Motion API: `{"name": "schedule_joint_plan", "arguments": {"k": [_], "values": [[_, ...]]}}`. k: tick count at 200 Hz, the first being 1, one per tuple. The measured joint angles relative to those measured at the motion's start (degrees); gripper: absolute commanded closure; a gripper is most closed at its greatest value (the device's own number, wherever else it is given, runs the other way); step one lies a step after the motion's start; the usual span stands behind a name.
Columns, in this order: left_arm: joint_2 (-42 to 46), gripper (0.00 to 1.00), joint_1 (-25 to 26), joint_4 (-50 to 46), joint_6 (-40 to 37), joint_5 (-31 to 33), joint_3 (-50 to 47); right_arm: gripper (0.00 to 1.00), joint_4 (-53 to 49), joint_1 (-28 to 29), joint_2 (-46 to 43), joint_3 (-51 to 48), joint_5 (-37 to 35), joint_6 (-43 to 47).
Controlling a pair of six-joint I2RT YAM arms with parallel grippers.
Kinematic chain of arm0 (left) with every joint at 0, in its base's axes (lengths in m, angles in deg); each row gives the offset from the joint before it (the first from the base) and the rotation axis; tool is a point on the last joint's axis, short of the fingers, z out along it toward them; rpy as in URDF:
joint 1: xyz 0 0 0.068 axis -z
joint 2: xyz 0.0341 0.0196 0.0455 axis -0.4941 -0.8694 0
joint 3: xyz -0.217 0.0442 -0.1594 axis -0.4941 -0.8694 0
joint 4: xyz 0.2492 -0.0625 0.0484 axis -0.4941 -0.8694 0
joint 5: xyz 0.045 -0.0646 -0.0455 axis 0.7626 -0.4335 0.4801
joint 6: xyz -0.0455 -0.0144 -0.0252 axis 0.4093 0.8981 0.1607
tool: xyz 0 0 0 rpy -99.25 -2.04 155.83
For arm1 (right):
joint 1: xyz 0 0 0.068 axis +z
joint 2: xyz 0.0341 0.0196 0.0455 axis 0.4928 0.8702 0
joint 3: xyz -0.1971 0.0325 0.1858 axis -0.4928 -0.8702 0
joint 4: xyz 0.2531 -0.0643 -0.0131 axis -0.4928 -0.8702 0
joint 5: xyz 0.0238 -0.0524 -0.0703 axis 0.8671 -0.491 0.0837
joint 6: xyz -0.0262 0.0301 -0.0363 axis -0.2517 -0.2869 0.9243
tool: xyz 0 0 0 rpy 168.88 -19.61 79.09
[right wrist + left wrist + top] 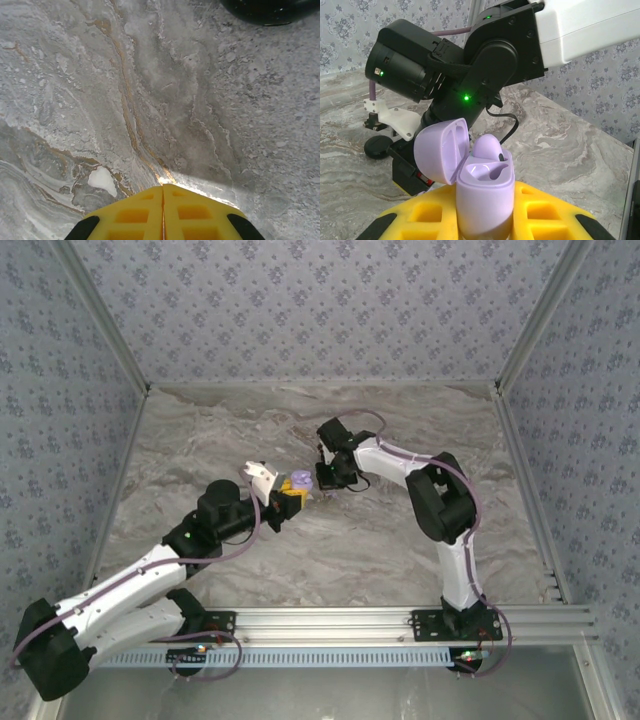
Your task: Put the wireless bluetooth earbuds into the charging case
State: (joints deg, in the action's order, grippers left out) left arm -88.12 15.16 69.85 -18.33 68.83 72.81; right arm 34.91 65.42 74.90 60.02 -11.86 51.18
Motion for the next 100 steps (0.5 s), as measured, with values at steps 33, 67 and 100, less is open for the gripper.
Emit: {"name": "schedule_joint_plan", "arguments": {"k": [33, 67, 100], "values": [[0.02, 0.79, 0.00, -0.02, 0.02, 0.11, -0.02, 0.95, -1.79, 0.37, 1.46, 1.07, -0.55, 0.00], [0.76, 0.79, 0.00, 0.02, 0.02, 0.42, -0.11, 0.94, -2.82, 0.59, 2.82, 2.32, -0.92, 0.00], [0.85, 0.79, 0.00, 0.04, 0.02, 0.61, -0.13, 0.94, -3.72, 0.94, 3.13, 3.02, -1.62, 0.02]]}}
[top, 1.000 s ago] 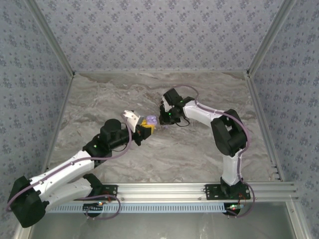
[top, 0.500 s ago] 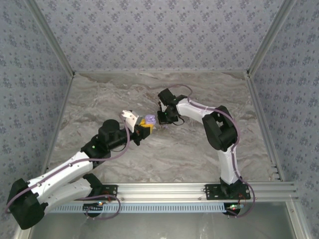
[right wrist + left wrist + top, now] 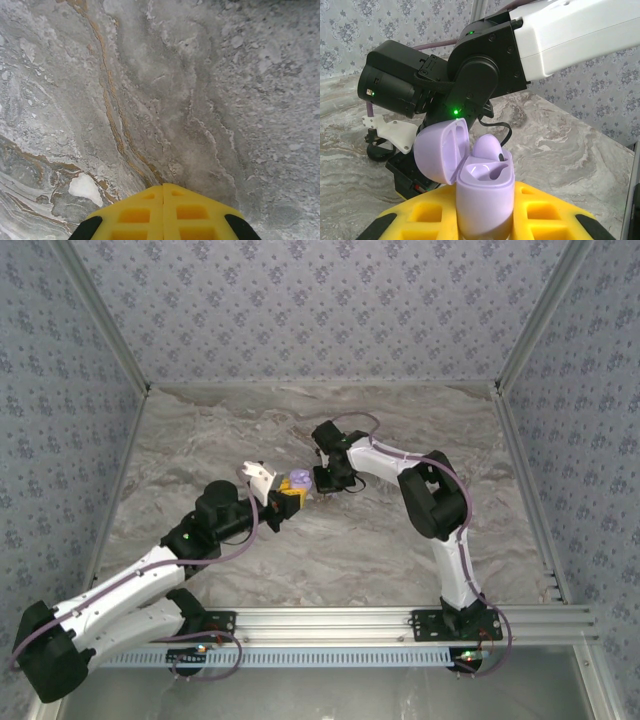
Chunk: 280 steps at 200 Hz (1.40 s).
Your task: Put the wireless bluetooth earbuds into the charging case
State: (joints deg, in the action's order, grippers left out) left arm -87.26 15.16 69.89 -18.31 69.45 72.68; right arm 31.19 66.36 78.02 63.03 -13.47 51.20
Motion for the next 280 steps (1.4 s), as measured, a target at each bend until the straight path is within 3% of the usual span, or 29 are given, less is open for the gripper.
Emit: {"name": "schedule_joint_plan", "arguments": {"k": [204, 280], "values": [[-0.28, 0.79, 0.00, 0.04, 0.20, 0.22, 0.00, 0.90, -6.34, 2.84, -4.44, -4.68, -1.68, 5.53], [-0.46, 0.79, 0.00, 0.04, 0.20, 0.22, 0.00, 0.89, -7.39, 2.84, -11.23, -6.78, -2.32, 6.05]]}}
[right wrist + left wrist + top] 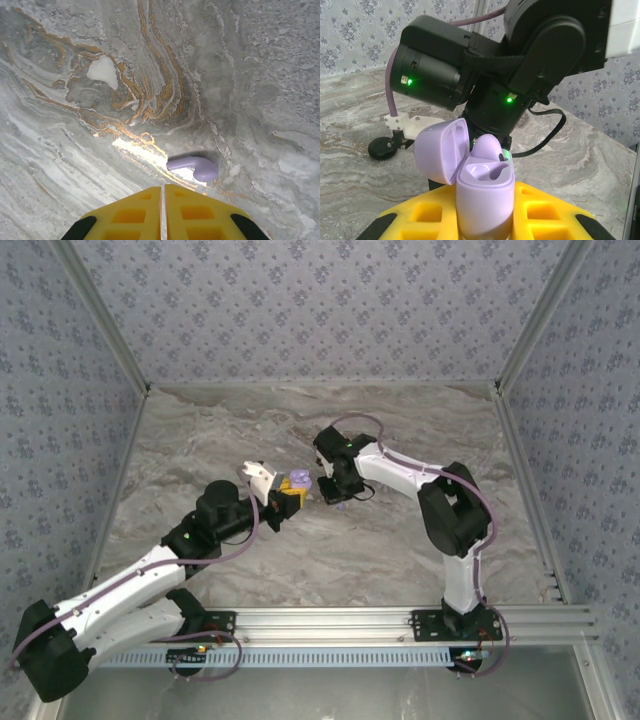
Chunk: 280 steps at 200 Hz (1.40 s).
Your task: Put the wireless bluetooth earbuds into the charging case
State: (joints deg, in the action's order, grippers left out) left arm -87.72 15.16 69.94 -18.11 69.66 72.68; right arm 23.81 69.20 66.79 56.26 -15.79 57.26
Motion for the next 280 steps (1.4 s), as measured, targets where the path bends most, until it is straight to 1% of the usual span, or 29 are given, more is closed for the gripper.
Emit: {"name": "schedule_joint_plan", "arguments": {"k": [50, 79, 189, 280], "values": [[-0.55, 0.79, 0.00, 0.09, 0.00, -0.02, 0.00, 0.91, 0.02, 0.00, -1.40, -4.52, -0.02, -0.04], [-0.59, 0.79, 0.00, 0.28, 0.00, -0.02, 0.00, 0.91, 0.07, -0.15, -1.38, -5.25, -0.63, -0.15], [-0.94, 0.79, 0.00, 0.42, -0.02, -0.02, 0.00, 0.92, 1.55, -1.84, 1.62, -5.11, -1.90, -2.10], [-0.94, 0.79, 0.00, 0.39, 0.00, 0.00, 0.00, 0.92, 1.16, -1.84, 5.27, -0.90, -2.56, -2.71]]}}
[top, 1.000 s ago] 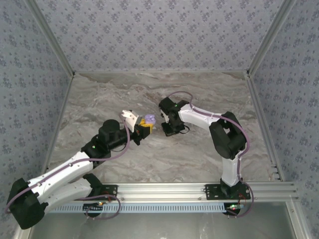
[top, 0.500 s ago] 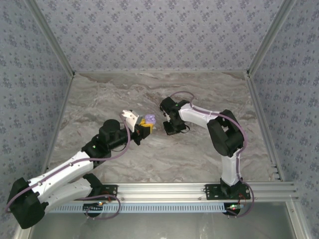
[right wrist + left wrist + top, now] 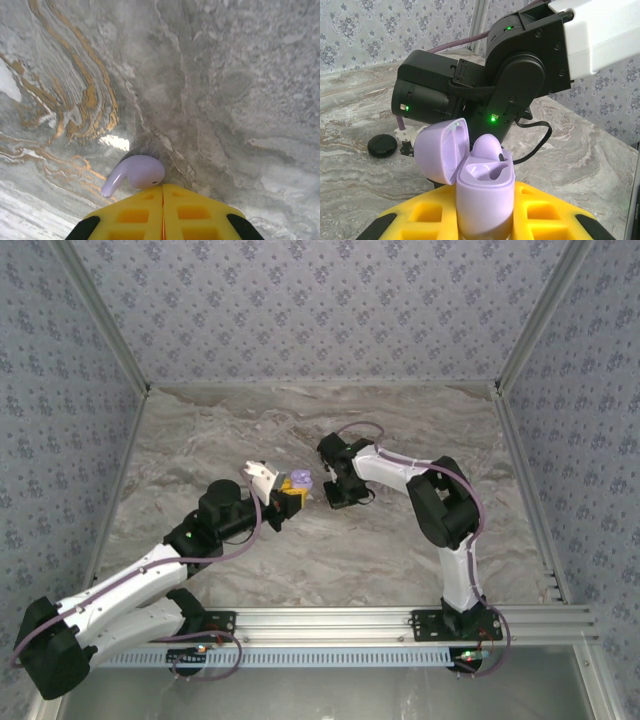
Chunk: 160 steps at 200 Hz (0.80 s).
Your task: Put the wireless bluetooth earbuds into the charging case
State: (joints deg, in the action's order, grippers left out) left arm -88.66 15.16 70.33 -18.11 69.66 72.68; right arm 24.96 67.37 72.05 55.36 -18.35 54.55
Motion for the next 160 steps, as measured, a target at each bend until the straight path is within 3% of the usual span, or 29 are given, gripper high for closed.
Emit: {"name": "schedule_joint_plan", "arguments": {"k": [56, 160], "values": [[0.00, 0.79, 0.00, 0.00, 0.00, 0.00, 0.00, 0.90, -0.04, 0.00, 1.55, 2.49, -1.77, -0.24], [0.00, 0.79, 0.00, 0.00, 0.00, 0.00, 0.00, 0.78, 0.04, 0.00, -2.36, 2.54, 0.28, -0.35]]}}
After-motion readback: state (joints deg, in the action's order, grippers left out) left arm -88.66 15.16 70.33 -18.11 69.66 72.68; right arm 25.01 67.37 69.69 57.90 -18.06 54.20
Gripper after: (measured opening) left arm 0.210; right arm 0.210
